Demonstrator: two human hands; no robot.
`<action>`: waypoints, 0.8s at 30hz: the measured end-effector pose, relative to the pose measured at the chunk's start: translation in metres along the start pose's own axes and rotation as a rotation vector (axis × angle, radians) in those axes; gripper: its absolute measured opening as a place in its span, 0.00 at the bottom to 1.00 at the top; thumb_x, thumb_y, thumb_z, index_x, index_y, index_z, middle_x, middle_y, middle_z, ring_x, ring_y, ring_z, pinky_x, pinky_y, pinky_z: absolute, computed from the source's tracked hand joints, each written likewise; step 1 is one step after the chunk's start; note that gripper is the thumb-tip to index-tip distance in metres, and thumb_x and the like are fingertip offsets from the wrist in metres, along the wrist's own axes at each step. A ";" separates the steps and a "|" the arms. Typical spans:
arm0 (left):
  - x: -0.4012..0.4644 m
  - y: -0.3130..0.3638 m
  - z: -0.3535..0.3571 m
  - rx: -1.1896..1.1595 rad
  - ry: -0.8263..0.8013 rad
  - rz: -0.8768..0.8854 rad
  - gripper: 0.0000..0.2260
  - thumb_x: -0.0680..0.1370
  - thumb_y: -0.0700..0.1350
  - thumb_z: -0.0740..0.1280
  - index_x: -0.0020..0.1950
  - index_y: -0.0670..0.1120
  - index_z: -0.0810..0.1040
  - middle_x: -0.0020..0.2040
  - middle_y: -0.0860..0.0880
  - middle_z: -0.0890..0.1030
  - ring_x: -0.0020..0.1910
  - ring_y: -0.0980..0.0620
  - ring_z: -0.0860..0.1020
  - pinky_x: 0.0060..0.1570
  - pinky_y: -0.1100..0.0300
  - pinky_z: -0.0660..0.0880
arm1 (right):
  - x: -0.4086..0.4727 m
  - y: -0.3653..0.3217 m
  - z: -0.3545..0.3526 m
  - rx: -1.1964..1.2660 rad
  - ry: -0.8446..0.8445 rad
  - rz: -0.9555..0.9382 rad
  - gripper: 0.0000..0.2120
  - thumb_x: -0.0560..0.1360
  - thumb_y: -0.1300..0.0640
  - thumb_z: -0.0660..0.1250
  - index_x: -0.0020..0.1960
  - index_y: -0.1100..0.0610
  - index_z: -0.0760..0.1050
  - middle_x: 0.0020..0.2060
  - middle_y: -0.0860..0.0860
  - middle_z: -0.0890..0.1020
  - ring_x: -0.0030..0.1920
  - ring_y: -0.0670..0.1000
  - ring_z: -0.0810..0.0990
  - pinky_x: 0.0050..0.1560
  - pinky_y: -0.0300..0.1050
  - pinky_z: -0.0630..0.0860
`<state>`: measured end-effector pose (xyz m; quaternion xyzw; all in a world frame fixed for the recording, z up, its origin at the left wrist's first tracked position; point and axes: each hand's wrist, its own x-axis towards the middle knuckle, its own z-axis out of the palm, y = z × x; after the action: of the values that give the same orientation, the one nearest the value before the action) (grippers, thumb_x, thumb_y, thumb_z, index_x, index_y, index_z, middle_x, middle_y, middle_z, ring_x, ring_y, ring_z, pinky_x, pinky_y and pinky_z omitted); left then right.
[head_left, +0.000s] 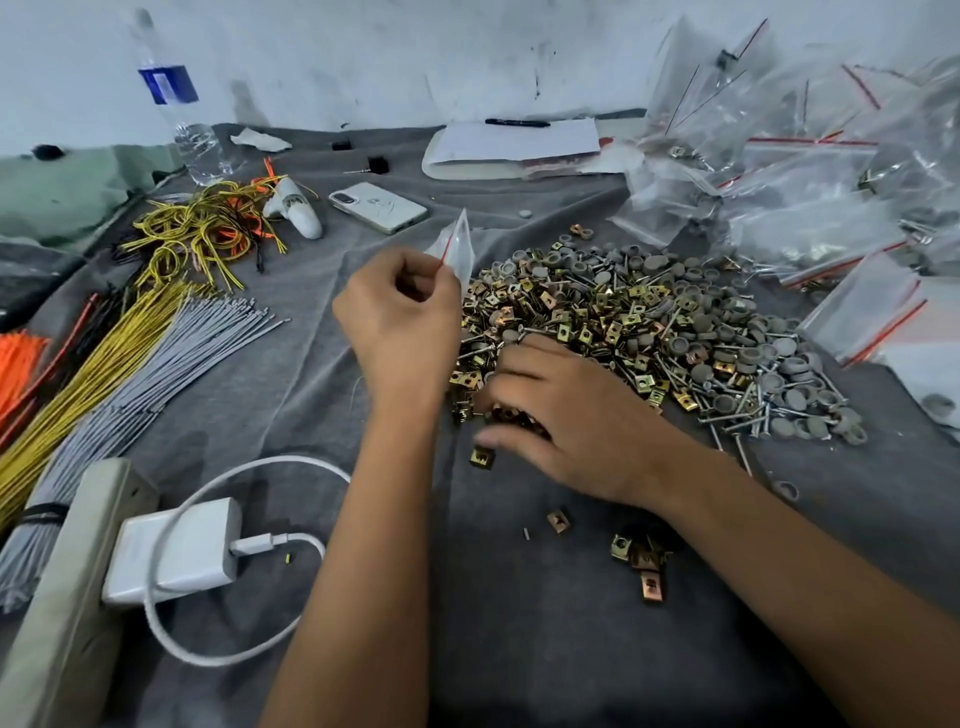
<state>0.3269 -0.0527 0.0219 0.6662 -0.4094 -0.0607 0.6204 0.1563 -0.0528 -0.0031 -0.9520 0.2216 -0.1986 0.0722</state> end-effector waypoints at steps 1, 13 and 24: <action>-0.002 -0.003 0.003 -0.064 0.044 -0.044 0.06 0.74 0.39 0.72 0.39 0.49 0.83 0.31 0.56 0.79 0.29 0.61 0.75 0.35 0.65 0.72 | 0.001 0.001 0.000 -0.029 0.020 0.024 0.16 0.81 0.45 0.65 0.59 0.56 0.81 0.54 0.50 0.77 0.59 0.50 0.71 0.61 0.48 0.74; -0.009 -0.005 0.013 -0.233 0.094 -0.110 0.04 0.74 0.38 0.72 0.40 0.45 0.84 0.33 0.53 0.80 0.32 0.58 0.76 0.36 0.63 0.73 | -0.003 0.008 -0.002 -0.028 0.012 0.077 0.06 0.82 0.56 0.66 0.56 0.55 0.81 0.57 0.49 0.77 0.65 0.49 0.71 0.66 0.46 0.72; -0.017 -0.003 0.024 -0.280 -0.243 -0.050 0.08 0.75 0.33 0.73 0.40 0.44 0.82 0.33 0.45 0.81 0.31 0.51 0.78 0.32 0.60 0.75 | -0.021 0.028 -0.019 0.333 0.335 0.326 0.05 0.76 0.63 0.73 0.49 0.55 0.80 0.43 0.43 0.82 0.45 0.41 0.81 0.46 0.31 0.75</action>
<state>0.3028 -0.0605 0.0070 0.5709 -0.4523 -0.2124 0.6515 0.1207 -0.0691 0.0010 -0.8327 0.3451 -0.3725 0.2209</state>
